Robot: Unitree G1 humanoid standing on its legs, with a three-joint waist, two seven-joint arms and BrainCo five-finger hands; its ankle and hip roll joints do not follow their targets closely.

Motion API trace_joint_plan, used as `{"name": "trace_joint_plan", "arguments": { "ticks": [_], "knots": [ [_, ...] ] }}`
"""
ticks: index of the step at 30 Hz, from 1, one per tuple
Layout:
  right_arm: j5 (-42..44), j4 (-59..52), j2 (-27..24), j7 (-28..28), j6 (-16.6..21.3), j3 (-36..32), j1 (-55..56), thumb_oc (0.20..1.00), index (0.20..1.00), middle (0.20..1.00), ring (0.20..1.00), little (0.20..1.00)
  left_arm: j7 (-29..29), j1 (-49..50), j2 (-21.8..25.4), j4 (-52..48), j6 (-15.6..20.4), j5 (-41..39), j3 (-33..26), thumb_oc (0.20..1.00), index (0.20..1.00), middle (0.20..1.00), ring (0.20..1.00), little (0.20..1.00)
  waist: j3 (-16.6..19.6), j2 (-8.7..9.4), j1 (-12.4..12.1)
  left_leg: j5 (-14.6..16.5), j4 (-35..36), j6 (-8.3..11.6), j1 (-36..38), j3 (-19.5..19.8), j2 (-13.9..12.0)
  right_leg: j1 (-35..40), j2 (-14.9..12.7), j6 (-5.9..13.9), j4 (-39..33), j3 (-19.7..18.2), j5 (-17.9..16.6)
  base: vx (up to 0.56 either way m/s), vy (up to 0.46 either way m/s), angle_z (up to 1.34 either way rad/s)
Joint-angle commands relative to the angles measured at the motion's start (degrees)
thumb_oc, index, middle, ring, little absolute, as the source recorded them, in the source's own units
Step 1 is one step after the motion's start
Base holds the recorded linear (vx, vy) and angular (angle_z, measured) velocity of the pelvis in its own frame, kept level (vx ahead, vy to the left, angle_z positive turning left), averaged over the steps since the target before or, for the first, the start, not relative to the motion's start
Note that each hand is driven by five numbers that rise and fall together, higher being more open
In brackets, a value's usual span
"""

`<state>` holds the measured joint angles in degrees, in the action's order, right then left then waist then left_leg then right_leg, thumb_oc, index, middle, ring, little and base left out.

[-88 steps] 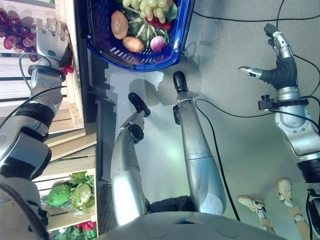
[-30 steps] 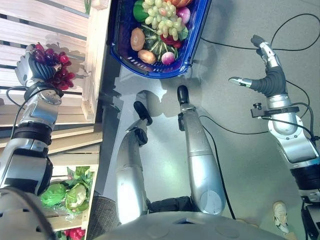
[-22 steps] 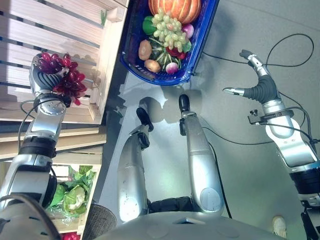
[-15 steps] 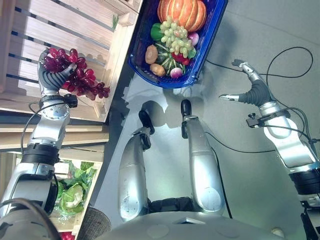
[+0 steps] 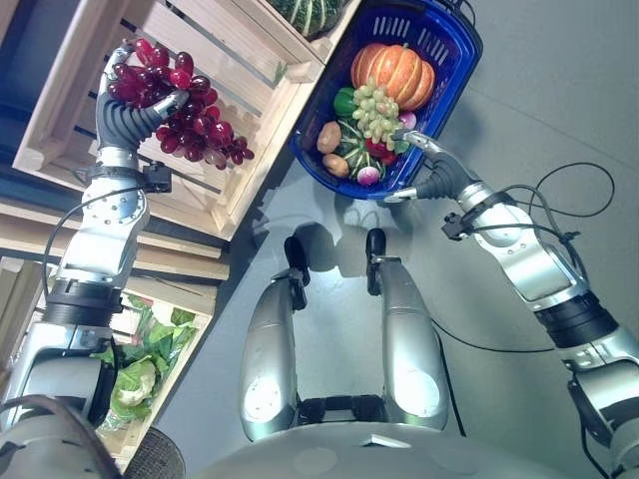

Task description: Pick up fruits and vegetables into the basket

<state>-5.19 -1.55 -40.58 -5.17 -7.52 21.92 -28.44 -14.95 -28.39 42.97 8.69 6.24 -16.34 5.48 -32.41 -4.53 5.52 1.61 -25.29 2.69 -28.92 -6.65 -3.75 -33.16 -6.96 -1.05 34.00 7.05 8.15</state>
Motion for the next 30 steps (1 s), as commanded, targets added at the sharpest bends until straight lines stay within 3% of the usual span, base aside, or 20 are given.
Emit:
{"name": "trace_joint_plan", "arguments": {
  "ticks": [1, 13, 30],
  "knots": [
    [2.93, -0.83, 3.92, -1.51, -0.29, 2.84, -4.37, 1.000, 1.000, 1.000, 1.000, 1.000, 4.56, -3.27, 0.29, -6.09, 5.60, -3.78, -0.29, 0.200, 0.200, 0.200, 0.200, 0.200, 2.62, 2.09, -1.74, 5.65, -1.12, -3.60, 3.80, -4.01, 4.88, 4.66, 2.20, 1.37, -3.67, 1.24, 0.62, 0.03, -0.042, 0.08],
    [4.25, 4.67, 11.46, 2.00, -3.61, 9.32, -10.41, 1.000, 1.000, 1.000, 1.000, 1.000, 13.87, -6.94, -4.62, -12.42, 6.26, -8.59, 5.58, 0.200, 0.200, 0.200, 0.200, 0.200, 2.62, 1.81, -3.40, 5.63, -0.66, -4.04, 6.76, -2.91, 5.86, 8.22, 1.41, 1.19, -4.68, 2.21, 0.11, 0.02, -0.018, 0.07],
    [9.56, 9.12, 20.92, 12.55, -1.99, 12.12, -13.41, 1.000, 1.000, 1.000, 1.000, 1.000, 15.38, -10.69, -14.97, -17.62, 7.95, -16.00, 12.66, 0.200, 0.200, 0.200, 0.200, 0.200, 2.62, 2.26, -3.99, 5.90, -0.40, -4.81, 7.71, -2.07, 6.78, 9.43, 1.23, 1.58, -5.57, 2.51, -0.86, 0.00, -0.005, 0.01]
  ]
}}
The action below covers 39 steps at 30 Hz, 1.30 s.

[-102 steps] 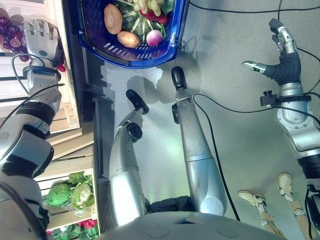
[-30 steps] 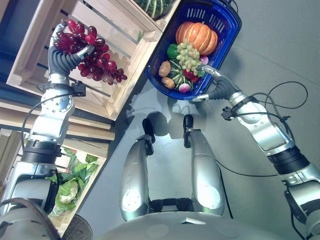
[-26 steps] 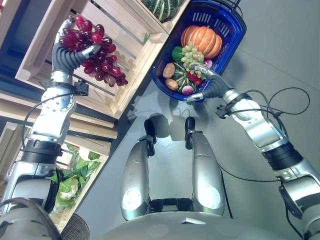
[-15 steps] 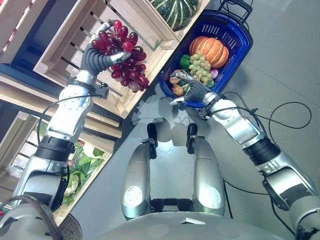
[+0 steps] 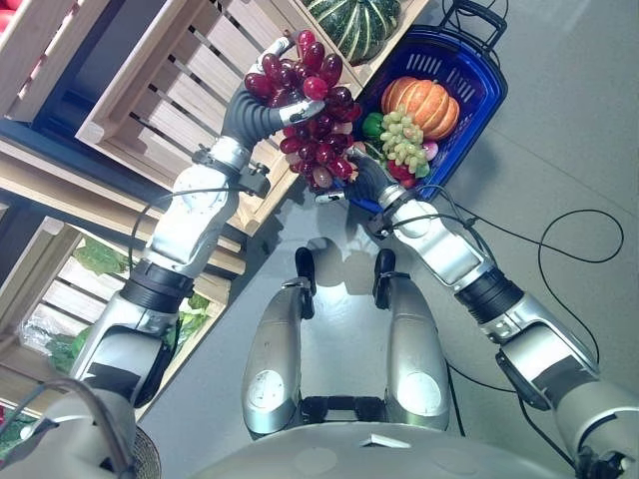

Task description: Pick up fruits and vegetables into the basket

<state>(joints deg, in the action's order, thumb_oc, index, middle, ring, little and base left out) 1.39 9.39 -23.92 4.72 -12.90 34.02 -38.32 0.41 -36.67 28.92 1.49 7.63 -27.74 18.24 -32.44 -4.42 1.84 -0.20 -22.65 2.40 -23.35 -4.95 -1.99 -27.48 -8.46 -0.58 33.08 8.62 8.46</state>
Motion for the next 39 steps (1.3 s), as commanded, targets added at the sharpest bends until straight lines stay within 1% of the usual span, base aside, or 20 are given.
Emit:
{"name": "trace_joint_plan", "arguments": {
  "ticks": [1, 7, 9, 12, 14, 21, 22, 23, 24, 27, 28, 31, 39],
  "knots": [
    [3.26, -1.93, 4.72, 3.06, 3.48, -0.03, -3.50, 1.000, 1.000, 1.000, 1.000, 1.000, 0.17, -2.42, -1.45, -10.67, 6.73, -4.86, 0.20, 0.200, 0.200, 0.200, 0.200, 0.200, 2.64, 2.15, -0.29, 7.70, -2.95, -4.56, 2.22, -3.74, 5.07, 3.82, 2.70, 1.16, -4.71, 0.98, -1.25, 0.00, 0.000, 0.00],
    [3.67, -2.35, 6.68, 4.73, 5.00, 0.06, -3.61, 1.000, 1.000, 1.000, 1.000, 1.000, -0.23, -2.73, -3.96, -11.95, 6.28, -6.60, 1.86, 0.200, 0.200, 0.200, 0.200, 0.200, 2.64, 2.27, -0.22, 7.78, -2.84, -4.80, 2.19, -3.54, 5.27, 3.68, 2.78, 1.41, -4.80, 0.91, -1.50, 0.00, 0.000, 0.00],
    [3.48, -2.53, 7.13, 6.48, 5.59, 0.10, -3.75, 1.000, 1.000, 1.000, 1.000, 1.000, -0.61, -2.62, -4.90, -12.19, 6.64, -7.55, 2.38, 0.200, 0.200, 0.200, 0.200, 0.200, 2.64, 2.34, -0.22, 7.40, -2.46, -4.90, 2.24, -3.52, 5.27, 3.78, 2.78, 1.43, -5.32, 0.98, -2.00, 0.00, -0.009, 0.02],
    [4.37, -2.78, 7.45, 8.23, 6.29, -0.22, -3.74, 1.000, 1.000, 1.000, 1.000, 1.000, -0.94, -2.30, -5.75, -12.38, 6.98, -8.41, 2.73, 0.200, 0.200, 0.200, 0.200, 0.200, 2.64, 2.38, -0.22, 7.77, -2.62, -4.95, 2.52, -3.44, 5.38, 4.13, 2.75, 1.50, -5.27, 1.05, -1.73, 0.01, -0.014, 0.06],
    [5.18, -2.96, 7.92, 9.48, 7.69, -0.69, -3.57, 1.000, 1.000, 1.000, 1.000, 1.000, -1.29, -1.79, -6.62, -12.66, 7.92, -9.08, 3.13, 0.200, 0.200, 0.200, 0.200, 0.200, 2.64, 2.37, -0.26, 7.90, -2.72, -5.03, 2.49, -3.35, 5.42, 4.16, 2.65, 1.56, -5.24, 1.21, -1.76, 0.00, -0.018, 0.09],
    [7.51, -3.56, 8.84, 10.23, 11.13, -1.44, -2.77, 1.000, 1.000, 1.000, 1.000, 1.000, -1.86, -0.39, -8.33, -13.04, 9.23, -10.39, 3.45, 0.200, 0.200, 0.200, 0.200, 0.200, 2.64, 2.41, -0.35, 7.65, -2.66, -5.21, 2.24, -3.17, 5.56, 4.02, 2.66, 1.57, -5.55, 1.27, -2.21, 0.00, -0.003, 0.01],
    [8.04, -3.45, 9.11, 10.08, 12.16, -1.40, -2.45, 1.000, 1.000, 1.000, 1.000, 1.000, -2.28, -0.14, -8.61, -12.94, 9.49, -10.33, 3.66, 0.200, 0.200, 0.200, 0.200, 0.200, 2.64, 2.40, -0.36, 8.03, -2.87, -5.22, 2.46, -3.12, 5.59, 4.27, 2.60, 1.61, -5.36, 1.32, -1.85, 0.00, 0.000, 0.00],
    [8.32, -3.44, 9.28, 9.99, 13.25, -1.45, -2.29, 0.589, 0.589, 0.589, 0.589, 0.589, -2.42, 0.04, -8.85, -12.92, 9.59, -10.15, 3.79, 0.200, 0.200, 0.200, 0.200, 0.200, 2.64, 2.39, -0.36, 8.02, -2.83, -5.25, 2.51, -3.03, 5.67, 4.34, 2.60, 1.60, -5.46, 1.34, -1.89, 0.00, 0.000, 0.00],
    [8.83, -3.56, 9.33, 9.74, 13.96, -1.51, -2.24, 0.200, 0.200, 0.200, 0.200, 0.200, -2.42, 0.22, -8.95, -12.86, 9.68, -10.03, 3.90, 0.200, 0.200, 0.200, 0.200, 0.200, 2.64, 2.39, -0.40, 8.04, -2.95, -5.26, 2.41, -2.97, 5.69, 4.30, 2.55, 1.58, -5.40, 1.39, -1.90, 0.00, 0.000, 0.00],
    [9.76, -3.59, 9.36, 7.72, 15.48, -1.44, -1.76, 0.200, 0.200, 0.200, 0.200, 0.200, -2.42, 0.88, -9.32, -12.40, 10.43, -9.61, 3.89, 0.200, 0.200, 0.200, 0.200, 0.200, 2.64, 2.37, -0.49, 7.99, -3.11, -5.27, 2.30, -2.85, 5.73, 4.30, 2.44, 1.56, -5.36, 1.53, -1.98, 0.00, -0.014, 0.02],
    [10.90, -3.87, 9.22, 6.25, 15.92, -1.30, -1.40, 0.200, 0.200, 0.200, 0.200, 0.200, -2.29, 1.18, -9.18, -12.20, 10.91, -9.66, 3.95, 0.200, 0.200, 0.200, 0.200, 0.200, 2.64, 2.41, -0.48, 8.06, -3.32, -5.16, 2.20, -2.78, 5.73, 4.24, 2.41, 1.63, -5.27, 1.57, -1.98, 0.00, 0.000, 0.00],
    [12.37, -3.23, 8.84, 4.18, 16.19, -0.85, -1.32, 0.200, 0.200, 0.200, 0.200, 0.200, -2.13, 1.57, -9.12, -11.74, 11.64, -9.38, 4.09, 0.200, 0.200, 0.200, 0.200, 0.200, 2.64, 2.41, -0.65, 8.11, -3.61, -5.19, 2.07, -2.71, 5.69, 4.09, 2.27, 1.62, -5.05, 1.66, -2.03, 0.00, -0.011, 0.00],
    [16.03, -2.10, 8.17, -0.24, 18.20, -0.88, -1.07, 0.200, 0.200, 0.200, 0.200, 0.200, -2.62, 1.74, -8.57, -10.89, 11.27, -9.72, 3.92, 0.200, 0.200, 0.200, 0.200, 0.200, 2.64, 2.68, -0.95, 8.19, -4.13, -5.26, 2.12, -2.45, 5.64, 4.31, 2.10, 1.54, -4.66, 2.06, -2.04, 0.00, -0.013, 0.01]
  ]
}}
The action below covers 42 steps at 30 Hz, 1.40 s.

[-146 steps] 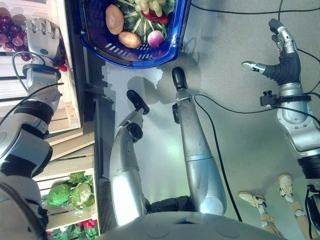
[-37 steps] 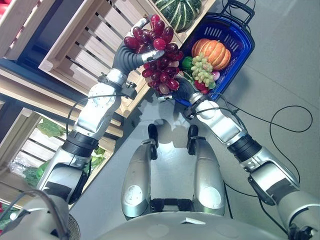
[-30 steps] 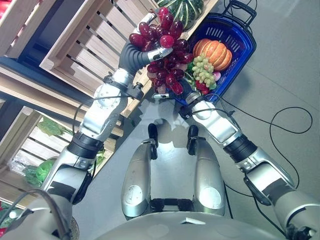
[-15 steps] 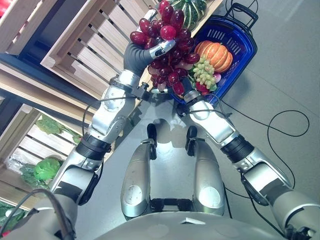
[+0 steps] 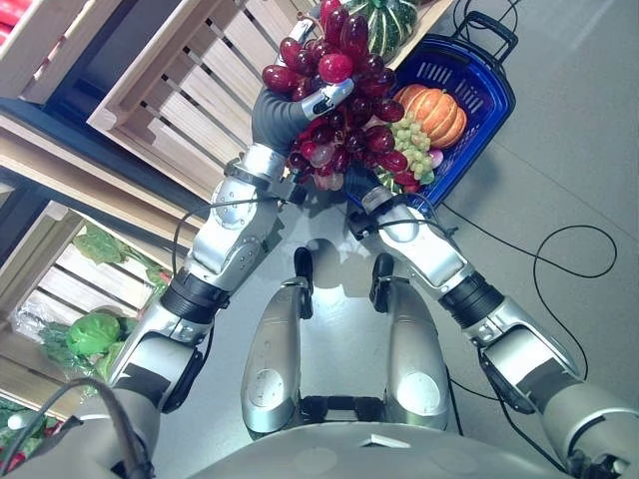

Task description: Pick up fruits and vegetables into the basket

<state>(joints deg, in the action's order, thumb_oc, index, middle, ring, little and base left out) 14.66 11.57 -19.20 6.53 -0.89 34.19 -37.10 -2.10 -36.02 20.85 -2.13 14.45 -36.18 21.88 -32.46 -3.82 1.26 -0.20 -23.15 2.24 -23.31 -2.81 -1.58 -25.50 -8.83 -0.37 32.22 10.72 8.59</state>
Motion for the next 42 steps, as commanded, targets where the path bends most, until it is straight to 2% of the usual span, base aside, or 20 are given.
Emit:
{"name": "trace_joint_plan", "arguments": {
  "ticks": [1, 8, 10, 12, 13, 14, 15, 17, 22, 26, 33, 37, 42],
  "knots": [
    [2.83, -4.12, 3.37, -2.43, 6.30, -0.97, -2.41, 0.200, 0.200, 0.200, 0.200, 0.200, -0.27, 1.04, -0.49, -7.21, 4.37, -1.22, 0.42, 0.200, 0.200, 0.200, 0.200, 0.200, 2.67, 2.09, -0.38, 8.17, -3.72, -5.11, 1.98, -4.56, 5.20, 2.23, 2.47, 1.32, -3.73, -0.07, -2.20, 0.00, 0.000, 0.00],
    [4.39, -3.87, 2.78, -4.31, 6.87, -1.28, -2.50, 0.200, 0.200, 0.200, 0.200, 0.200, -1.08, 0.81, -0.08, -5.93, 1.65, 0.26, 0.72, 0.200, 0.200, 0.200, 0.200, 0.200, 2.67, 2.25, -0.23, 8.19, -4.04, -5.14, 1.98, -4.72, 5.03, 2.21, 2.45, 1.34, -3.56, -0.02, -2.34, 0.00, 0.000, 0.00],
    [4.63, -4.09, 2.57, -4.99, 7.06, -1.59, -2.32, 0.200, 0.200, 0.200, 0.200, 0.200, -1.34, 0.64, 0.27, -5.57, -1.16, 0.80, 0.84, 0.200, 0.200, 0.200, 0.200, 0.200, 2.67, 2.28, -0.07, 8.25, -4.12, -5.15, 2.03, -4.85, 4.87, 2.14, 2.44, 1.38, -3.46, -0.10, -2.37, 0.00, 0.000, 0.00],
    [4.56, -4.32, 2.34, -5.32, 6.99, -1.68, -2.31, 0.200, 0.200, 0.200, 0.200, 0.200, -0.38, 0.50, 0.56, -5.06, -2.26, 0.16, 1.04, 0.200, 0.200, 0.200, 0.200, 0.200, 2.67, 2.26, 0.06, 8.24, -4.12, -5.18, 2.06, -4.88, 4.88, 2.10, 2.48, 1.41, -3.45, -0.19, -2.41, 0.00, 0.000, 0.00],
    [4.33, -4.42, 2.29, -5.60, 6.92, -1.84, -2.22, 0.200, 0.200, 0.200, 0.200, 0.200, -0.34, 0.54, 0.53, -4.96, -2.44, -1.05, 1.09, 0.256, 0.256, 0.256, 0.256, 0.256, 2.67, 2.26, 0.17, 8.24, -4.19, -5.17, 2.02, -4.92, 4.87, 2.10, 2.50, 1.39, -3.51, -0.30, -2.46, 0.00, 0.000, 0.00],
    [4.44, -4.44, 2.17, -5.77, 6.90, -1.88, -2.23, 0.200, 0.200, 0.200, 0.200, 0.200, -0.61, 0.64, 0.49, -4.97, -2.76, -1.19, 1.03, 0.818, 0.818, 0.818, 0.818, 0.818, 2.67, 2.24, 0.20, 8.22, -4.15, -5.17, 2.09, -4.94, 4.87, 2.14, 2.54, 1.38, -3.50, -0.32, -2.45, 0.00, 0.000, 0.00],
    [4.39, -4.58, 2.00, -5.66, 6.80, -1.87, -2.21, 0.200, 0.200, 0.200, 0.200, 0.200, 0.38, 0.72, 0.48, -4.79, -3.89, -1.23, 0.93, 1.000, 1.000, 1.000, 1.000, 1.000, 2.67, 2.21, 0.25, 8.23, -4.12, -5.21, 2.16, -4.98, 4.88, 2.15, 2.56, 1.39, -3.47, -0.37, -2.42, 0.00, 0.000, 0.00],
    [4.59, -4.70, 1.79, -5.52, 6.76, -2.01, -2.29, 0.200, 0.200, 0.200, 0.200, 0.200, 4.28, 0.71, 0.71, -4.62, -5.48, -1.63, 1.31, 1.000, 1.000, 1.000, 1.000, 1.000, 2.67, 2.14, 0.42, 8.24, -4.23, -5.18, 2.02, -5.09, 4.83, 1.96, 2.62, 1.33, -3.40, -0.48, -2.45, 0.00, 0.000, 0.00],
    [4.80, -5.07, 0.70, -5.68, 7.12, -2.45, -2.21, 0.200, 0.200, 0.200, 0.200, 0.200, 5.98, -0.13, 2.22, -5.80, -5.95, 2.95, 2.10, 1.000, 1.000, 1.000, 1.000, 1.000, 2.67, 1.92, 0.76, 8.10, -3.83, -5.15, 2.21, -5.23, 4.79, 1.90, 2.76, 1.24, -3.54, -0.65, -2.46, 0.00, 0.000, 0.00],
    [4.25, -5.81, -0.25, -5.43, 7.12, -3.32, -1.91, 0.200, 0.200, 0.200, 0.200, 0.200, 4.46, -1.44, 4.12, -7.12, -4.78, 7.45, 1.27, 1.000, 1.000, 1.000, 1.000, 1.000, 2.67, 1.86, 0.96, 8.04, -3.58, -5.08, 2.34, -5.27, 4.84, 1.95, 3.04, 1.00, -3.58, -0.83, -2.18, 0.00, 0.000, 0.00],
    [3.45, -6.77, -1.59, -4.04, 6.67, -5.27, -1.22, 0.200, 0.200, 0.200, 0.200, 0.200, 4.58, -1.42, 5.68, -8.56, -3.37, 5.91, -0.74, 1.000, 1.000, 1.000, 1.000, 1.000, 2.67, 1.87, 1.05, 8.15, -3.74, -4.86, 2.43, -5.20, 4.72, 2.01, 3.14, 0.93, -3.19, -0.82, -1.81, 0.00, 0.000, 0.00],
    [3.05, -7.04, -3.22, -2.79, 6.92, -7.62, -0.04, 0.200, 0.200, 0.200, 0.200, 0.200, 4.11, -0.50, 5.85, -9.72, -0.94, 4.81, -2.33, 1.000, 1.000, 1.000, 1.000, 1.000, 2.67, 1.98, 1.24, 8.14, -3.93, -4.71, 2.14, -5.36, 4.47, 1.52, 3.20, 0.85, -2.67, -0.66, -1.67, 0.00, 0.000, 0.00],
    [4.15, -4.49, -3.95, -0.95, 8.79, -9.98, 0.65, 0.200, 0.200, 0.200, 0.200, 0.200, 5.27, 0.43, 5.46, -9.87, 1.02, 4.19, -3.07, 1.000, 1.000, 1.000, 1.000, 1.000, 2.67, 1.97, 1.24, 8.20, -4.11, -4.63, 1.90, -5.38, 4.36, 1.24, 3.25, 0.72, -2.28, -0.44, -1.51, 0.00, -0.017, 0.00]
  ]
}}
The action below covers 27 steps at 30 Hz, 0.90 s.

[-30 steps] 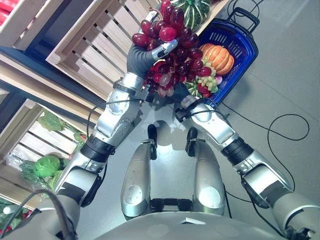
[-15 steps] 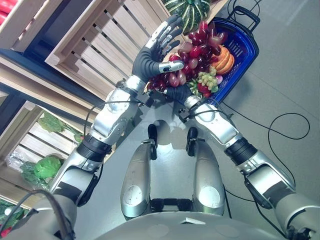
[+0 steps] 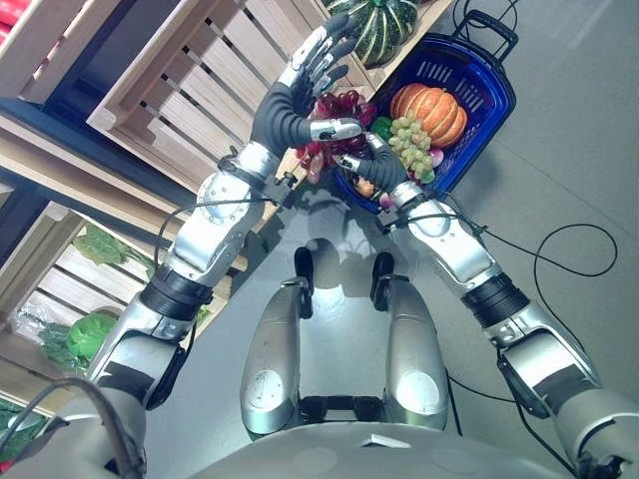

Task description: Pick up fruits and vegetables into the basket

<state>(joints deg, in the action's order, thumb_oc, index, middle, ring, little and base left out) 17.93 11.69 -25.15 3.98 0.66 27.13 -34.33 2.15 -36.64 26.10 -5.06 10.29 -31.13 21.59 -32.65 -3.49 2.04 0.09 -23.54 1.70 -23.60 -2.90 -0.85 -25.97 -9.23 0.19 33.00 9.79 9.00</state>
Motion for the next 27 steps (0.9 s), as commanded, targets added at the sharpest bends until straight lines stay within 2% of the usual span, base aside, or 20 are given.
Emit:
{"name": "trace_joint_plan", "arguments": {
  "ticks": [1, 10, 12, 13, 14, 16, 23, 27],
  "knots": [
    [1.47, -4.02, 1.75, 1.86, 7.90, -3.50, -1.98, 0.200, 0.200, 0.200, 0.200, 0.200, 1.04, 1.16, 0.22, -6.79, 5.30, -0.90, -2.91, 1.000, 1.000, 1.000, 1.000, 1.000, 2.85, 1.63, 0.48, 7.96, -3.83, -4.05, 2.07, -5.33, 3.56, 1.61, 3.63, 0.16, -2.96, 0.49, -1.89, 0.00, -0.040, 0.00],
    [7.08, -4.52, -0.54, 1.63, 11.48, -10.09, 1.49, 0.200, 0.200, 0.200, 0.200, 0.200, 4.67, 4.29, 1.20, -5.93, 4.11, -0.67, -4.17, 1.000, 1.000, 1.000, 1.000, 1.000, 2.85, 1.53, 1.08, 7.95, -3.94, -4.07, 1.18, -5.55, 3.13, 0.50, 4.06, 0.20, -2.53, 0.46, -1.86, 0.00, -0.049, -0.02],
    [8.20, -5.35, -0.92, 1.30, 12.07, -11.36, 2.63, 0.200, 0.200, 0.200, 0.200, 0.200, 6.95, 5.89, 1.40, -5.93, 3.46, -3.11, -4.60, 1.000, 1.000, 1.000, 1.000, 1.000, 2.85, 1.44, 1.18, 7.99, -4.24, -4.06, 0.59, -5.62, 3.00, -0.10, 4.11, 0.16, -2.22, 0.36, -1.81, -0.01, -0.059, -0.06],
    [8.45, -6.05, -0.91, 1.12, 13.34, -12.70, 4.23, 0.200, 0.200, 0.200, 0.200, 0.200, 10.15, 8.38, 0.92, -5.93, 1.83, -7.39, -4.92, 1.000, 1.000, 1.000, 1.000, 1.000, 2.85, 1.31, 1.30, 7.96, -4.45, -4.04, -0.02, -5.60, 2.93, -0.71, 4.28, 0.13, -2.00, 0.19, -1.81, 0.00, -0.042, -0.06],
    [8.43, -6.11, -0.95, 1.12, 13.43, -12.79, 4.38, 0.200, 0.200, 0.200, 0.200, 0.200, 10.56, 8.64, 0.87, -5.89, 1.94, -7.26, -4.94, 1.000, 1.000, 1.000, 1.000, 1.000, 2.85, 1.29, 1.31, 7.97, -4.48, -4.03, -0.08, -5.59, 2.91, -0.77, 4.29, 0.12, -1.99, 0.17, -1.81, -0.01, -0.063, -0.08],
    [8.21, -6.56, -1.74, 1.45, 14.31, -14.40, 5.76, 0.200, 0.200, 0.200, 0.200, 0.200, 12.85, 12.46, 0.18, -4.53, -0.94, -10.70, -4.62, 1.000, 1.000, 1.000, 1.000, 1.000, 2.85, 0.99, 1.44, 7.77, -4.64, -3.93, -1.18, -5.49, 2.72, -1.82, 4.49, 0.05, -1.84, -0.04, -1.94, -0.01, -0.057, -0.06],
    [12.50, -7.03, -6.22, 1.66, 15.63, -19.06, 8.90, 0.200, 0.200, 0.200, 0.200, 0.200, 14.72, 23.25, 1.58, 0.51, -1.29, -10.18, -4.33, 1.000, 1.000, 1.000, 1.000, 1.000, 2.85, 0.31, 0.44, 7.35, -5.61, -4.11, -5.96, -5.17, 2.33, -5.81, 4.65, -0.26, -1.01, 0.54, -1.93, -0.04, -0.078, 0.01],
    [16.88, -4.93, -9.84, 0.00, 14.60, -21.63, 8.89, 0.200, 0.200, 0.200, 0.200, 0.200, 15.96, 28.56, 4.22, 3.67, -2.33, -7.84, -4.06, 1.000, 1.000, 1.000, 1.000, 1.000, 2.85, -0.70, -0.74, 6.76, -5.94, -3.92, -9.75, -5.20, 2.03, -9.31, 4.25, -0.36, -0.21, 1.28, -1.99, -0.02, -0.056, 0.06]
  ]
}}
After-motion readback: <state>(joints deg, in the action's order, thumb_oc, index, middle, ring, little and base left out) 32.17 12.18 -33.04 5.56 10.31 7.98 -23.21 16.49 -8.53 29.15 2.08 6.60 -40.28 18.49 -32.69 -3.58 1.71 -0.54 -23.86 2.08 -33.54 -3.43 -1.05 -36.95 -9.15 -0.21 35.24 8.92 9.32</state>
